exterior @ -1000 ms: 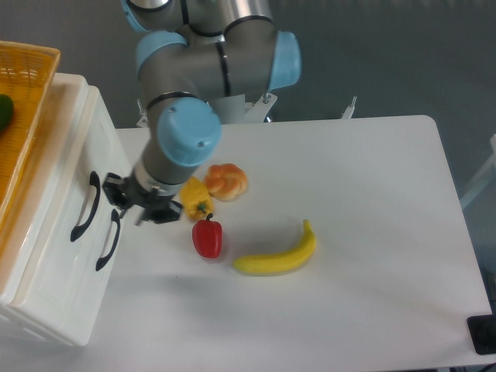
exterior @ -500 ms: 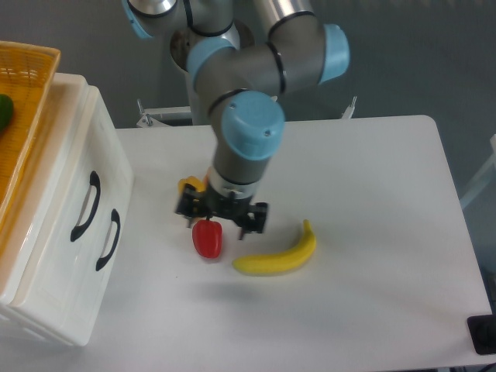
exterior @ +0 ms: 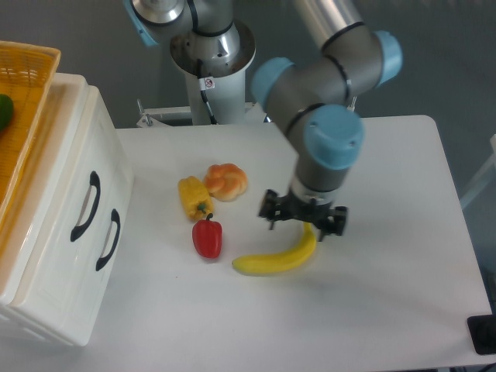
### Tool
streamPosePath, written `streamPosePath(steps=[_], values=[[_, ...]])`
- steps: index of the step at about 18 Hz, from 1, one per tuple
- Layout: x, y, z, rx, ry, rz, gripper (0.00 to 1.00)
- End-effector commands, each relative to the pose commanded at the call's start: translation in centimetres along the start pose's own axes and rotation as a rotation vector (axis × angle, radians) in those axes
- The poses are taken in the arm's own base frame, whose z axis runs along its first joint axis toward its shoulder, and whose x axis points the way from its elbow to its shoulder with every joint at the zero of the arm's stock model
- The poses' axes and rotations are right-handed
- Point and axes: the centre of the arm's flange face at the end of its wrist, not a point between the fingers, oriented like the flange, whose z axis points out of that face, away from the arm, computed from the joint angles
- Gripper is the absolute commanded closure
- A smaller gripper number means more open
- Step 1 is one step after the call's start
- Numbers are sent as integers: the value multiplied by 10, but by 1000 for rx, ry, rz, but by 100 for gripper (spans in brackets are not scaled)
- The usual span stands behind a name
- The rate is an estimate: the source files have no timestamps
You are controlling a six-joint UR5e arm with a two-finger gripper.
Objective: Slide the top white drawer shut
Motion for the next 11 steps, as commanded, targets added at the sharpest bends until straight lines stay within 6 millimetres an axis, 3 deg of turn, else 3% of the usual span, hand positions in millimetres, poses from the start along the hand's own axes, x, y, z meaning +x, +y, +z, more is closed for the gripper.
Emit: streamPosePath(steps=[4, 8, 11], values=[[-33, 43, 9, -42, -7, 141, 0], [-57, 80, -2, -43, -41, 210, 0], [-64, 88, -1, -43, -42, 201, 0]])
